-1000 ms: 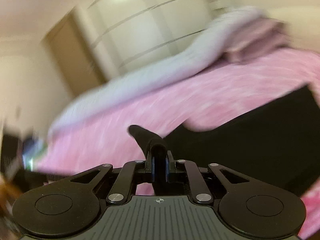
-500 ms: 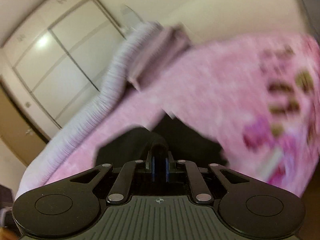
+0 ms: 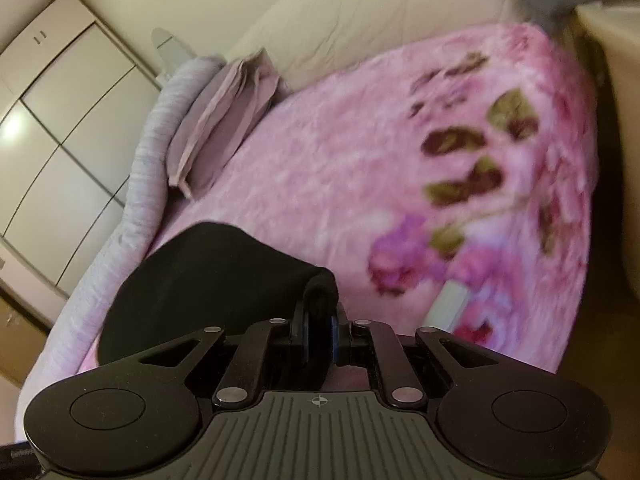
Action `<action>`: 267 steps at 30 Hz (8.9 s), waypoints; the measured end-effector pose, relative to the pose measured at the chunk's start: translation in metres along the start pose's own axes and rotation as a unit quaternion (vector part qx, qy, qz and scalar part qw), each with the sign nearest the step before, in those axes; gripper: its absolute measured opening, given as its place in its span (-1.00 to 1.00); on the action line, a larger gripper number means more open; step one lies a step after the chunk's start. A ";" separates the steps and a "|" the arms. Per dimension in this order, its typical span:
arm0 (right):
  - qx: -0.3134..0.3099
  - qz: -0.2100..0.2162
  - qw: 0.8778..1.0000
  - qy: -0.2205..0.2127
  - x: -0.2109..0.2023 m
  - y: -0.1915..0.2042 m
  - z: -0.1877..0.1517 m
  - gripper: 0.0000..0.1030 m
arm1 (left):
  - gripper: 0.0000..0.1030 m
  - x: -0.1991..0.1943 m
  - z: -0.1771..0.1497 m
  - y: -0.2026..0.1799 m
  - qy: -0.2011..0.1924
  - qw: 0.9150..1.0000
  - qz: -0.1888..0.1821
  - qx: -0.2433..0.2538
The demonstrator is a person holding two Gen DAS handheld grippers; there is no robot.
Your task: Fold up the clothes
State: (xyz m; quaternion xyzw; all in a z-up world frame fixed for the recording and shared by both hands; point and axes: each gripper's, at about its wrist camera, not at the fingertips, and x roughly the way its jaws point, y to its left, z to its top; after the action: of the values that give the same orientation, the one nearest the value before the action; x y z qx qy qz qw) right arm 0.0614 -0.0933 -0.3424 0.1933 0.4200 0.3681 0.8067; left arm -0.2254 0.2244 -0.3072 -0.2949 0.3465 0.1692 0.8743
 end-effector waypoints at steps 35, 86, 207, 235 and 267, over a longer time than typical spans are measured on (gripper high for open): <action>0.030 0.023 0.994 0.106 -0.011 -0.015 0.026 -0.67 | -0.37 0.035 -0.008 0.030 0.029 0.972 -0.181 -0.148; -0.279 -0.175 0.944 0.023 0.089 0.062 0.036 -0.59 | -0.72 0.170 0.083 -0.090 -0.016 0.987 -0.038 0.157; 0.092 0.036 0.993 0.065 -0.057 -0.027 0.029 0.58 | 0.07 0.012 0.039 -0.022 0.012 0.999 -0.026 -0.016; 0.104 0.094 0.978 0.157 0.036 -0.036 0.052 0.21 | 0.07 0.156 0.072 0.019 0.134 0.947 -0.270 -0.109; 0.171 0.223 0.934 0.218 0.040 0.041 0.092 -0.59 | -0.62 0.048 0.109 -0.022 0.067 0.946 -0.274 -0.158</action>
State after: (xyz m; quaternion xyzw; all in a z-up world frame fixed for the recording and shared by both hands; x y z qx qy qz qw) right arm 0.1344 -0.0367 -0.2855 0.3323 0.5883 0.4943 0.5470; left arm -0.1249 0.2808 -0.2685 -0.5235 0.2789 -0.0440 0.8039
